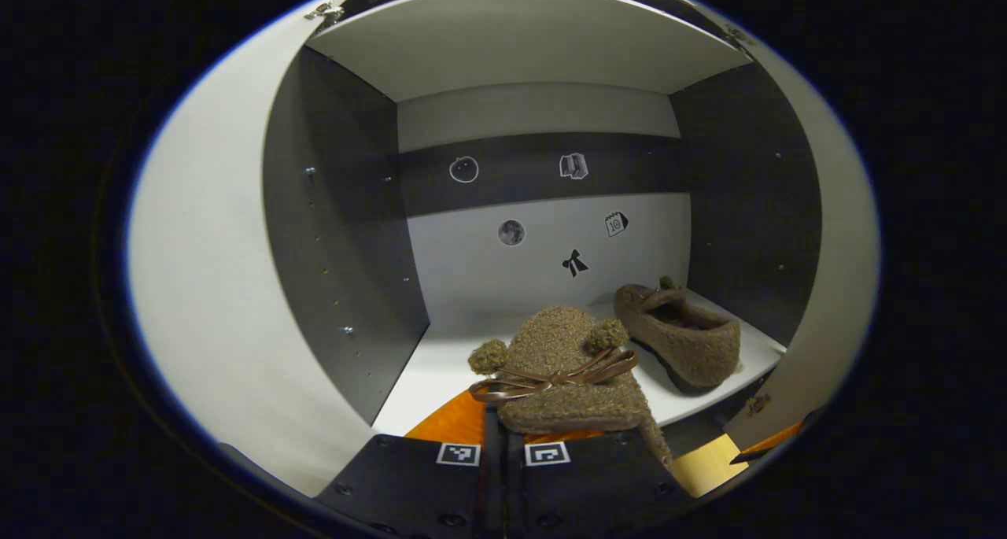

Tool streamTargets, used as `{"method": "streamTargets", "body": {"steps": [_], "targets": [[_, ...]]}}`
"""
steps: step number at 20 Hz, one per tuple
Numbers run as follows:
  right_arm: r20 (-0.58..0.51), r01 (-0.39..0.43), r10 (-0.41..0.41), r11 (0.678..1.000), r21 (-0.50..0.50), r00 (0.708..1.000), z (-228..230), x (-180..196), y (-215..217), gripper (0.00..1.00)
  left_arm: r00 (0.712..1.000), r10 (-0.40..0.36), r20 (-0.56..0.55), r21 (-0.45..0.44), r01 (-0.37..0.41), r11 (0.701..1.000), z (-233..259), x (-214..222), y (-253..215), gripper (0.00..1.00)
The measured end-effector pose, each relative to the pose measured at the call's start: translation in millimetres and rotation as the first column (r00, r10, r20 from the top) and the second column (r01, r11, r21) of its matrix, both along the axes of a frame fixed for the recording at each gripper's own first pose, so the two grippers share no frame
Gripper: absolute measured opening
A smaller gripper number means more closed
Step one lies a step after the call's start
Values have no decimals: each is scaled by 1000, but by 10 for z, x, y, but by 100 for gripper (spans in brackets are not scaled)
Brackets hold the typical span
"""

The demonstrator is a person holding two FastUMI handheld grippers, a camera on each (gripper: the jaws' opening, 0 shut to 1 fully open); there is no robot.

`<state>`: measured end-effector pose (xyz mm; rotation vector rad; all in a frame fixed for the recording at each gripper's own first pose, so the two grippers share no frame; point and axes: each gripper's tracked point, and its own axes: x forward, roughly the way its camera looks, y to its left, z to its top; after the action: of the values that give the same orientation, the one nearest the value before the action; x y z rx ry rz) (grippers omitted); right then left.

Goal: Grab one shoe with the right hand and put it into the shoe cabinet, grab the other shoe with the left hand and put it into the shoe cabinet; then close the right door with the right hand and the left door with the left hand.

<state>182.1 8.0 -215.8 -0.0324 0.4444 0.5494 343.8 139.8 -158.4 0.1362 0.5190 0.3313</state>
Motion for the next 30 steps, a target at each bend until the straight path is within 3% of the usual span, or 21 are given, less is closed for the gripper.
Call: {"method": "streamTargets", "body": {"steps": [2, 9, 13, 18, 19, 24, 27, 30], "targets": [[-18, -4, 5, 1000, 16, 1000, 8, 50, -7, 99, 1000, 8, -11, -30, -9, 1000, -109, 305, 124, 6], [-54, -18, 21, 998, 58, 998, 73, 227, -4, 99, 988, 68, -136, -4, -69, 998, -654, 1008, 618, 6], [-45, -7, 10, 998, 55, 999, 97, 282, -21, 99, 982, 55, -179, -29, -61, 998, -833, 1063, 696, 6], [-50, 8, -6, 999, 45, 999, 93, 279, -28, 99, 991, 13, -132, -83, -25, 996, -732, 1035, 612, 22], [-46, 10, -8, 999, 45, 999, 106, 271, -23, 99, 993, -3, -118, -87, -7, 996, -675, 1040, 589, 20], [-28, 17, -16, 999, 35, 999, 184, 149, 71, 99, 992, -52, -113, 14, 54, 998, -355, 885, 584, 94], [4, 46, -46, 999, 18, 999, 292, 50, 83, 99, 997, -65, -37, 27, 66, 997, -64, 722, 476, 94], [51, 99, -99, 995, 11, 994, 470, -56, 83, 99, 988, -90, 122, 55, 84, 995, 599, 500, 301, 96]]}}
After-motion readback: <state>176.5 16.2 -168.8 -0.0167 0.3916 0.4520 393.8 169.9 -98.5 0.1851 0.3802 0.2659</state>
